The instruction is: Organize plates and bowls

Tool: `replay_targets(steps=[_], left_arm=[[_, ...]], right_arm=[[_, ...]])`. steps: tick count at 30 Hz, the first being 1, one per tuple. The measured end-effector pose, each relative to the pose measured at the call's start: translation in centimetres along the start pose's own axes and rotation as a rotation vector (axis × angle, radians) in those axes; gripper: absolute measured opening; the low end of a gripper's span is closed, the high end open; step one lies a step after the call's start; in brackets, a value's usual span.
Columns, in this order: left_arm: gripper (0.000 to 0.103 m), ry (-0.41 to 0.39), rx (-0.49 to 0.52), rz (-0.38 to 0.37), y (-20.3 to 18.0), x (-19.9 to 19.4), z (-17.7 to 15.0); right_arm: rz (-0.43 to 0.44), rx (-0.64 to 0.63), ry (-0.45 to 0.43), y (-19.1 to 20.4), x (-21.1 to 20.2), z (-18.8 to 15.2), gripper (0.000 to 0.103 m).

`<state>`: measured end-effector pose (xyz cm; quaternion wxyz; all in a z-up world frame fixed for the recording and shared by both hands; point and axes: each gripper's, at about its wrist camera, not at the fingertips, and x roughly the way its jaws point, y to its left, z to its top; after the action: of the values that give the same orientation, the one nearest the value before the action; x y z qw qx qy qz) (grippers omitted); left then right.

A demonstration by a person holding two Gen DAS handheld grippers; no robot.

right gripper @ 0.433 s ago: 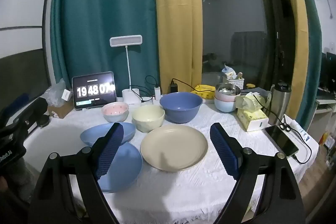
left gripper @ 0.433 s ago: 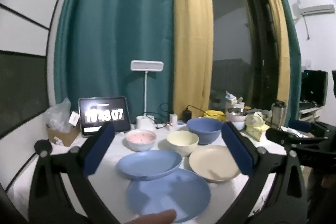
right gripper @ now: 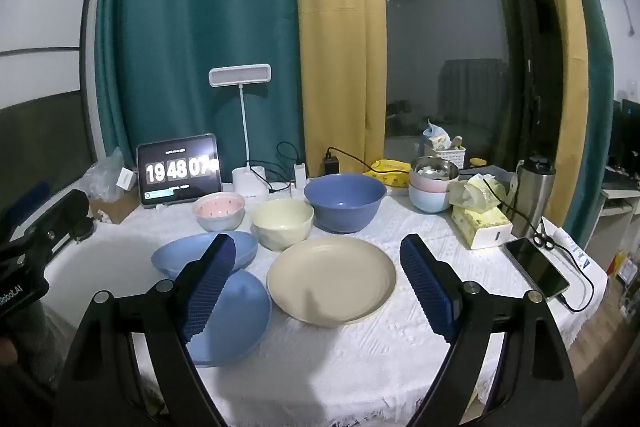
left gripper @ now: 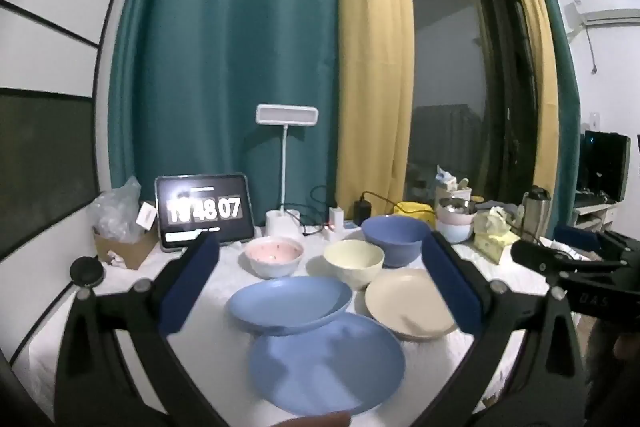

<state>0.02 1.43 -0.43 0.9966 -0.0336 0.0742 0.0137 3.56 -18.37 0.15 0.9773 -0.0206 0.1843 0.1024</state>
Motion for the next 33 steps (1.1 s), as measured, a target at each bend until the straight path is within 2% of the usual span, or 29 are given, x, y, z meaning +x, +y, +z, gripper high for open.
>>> replay_targets(steps=[6,21,33], left_arm=[[0.102,0.014,0.014,0.022,-0.66,0.24,-0.15],[0.102,0.024,0.02,0.007,-0.38,0.45,-0.09],[0.102,0.004,0.013,0.027,-0.27,-0.17,-0.03]], right_arm=[[-0.002,-0.002,0.003,-0.17,0.56,-0.06,0.088],[-0.002,-0.002,0.012,0.27,0.6,-0.31,0.088],[-0.002,-0.002,0.016,0.23,0.64,-0.26,0.088]])
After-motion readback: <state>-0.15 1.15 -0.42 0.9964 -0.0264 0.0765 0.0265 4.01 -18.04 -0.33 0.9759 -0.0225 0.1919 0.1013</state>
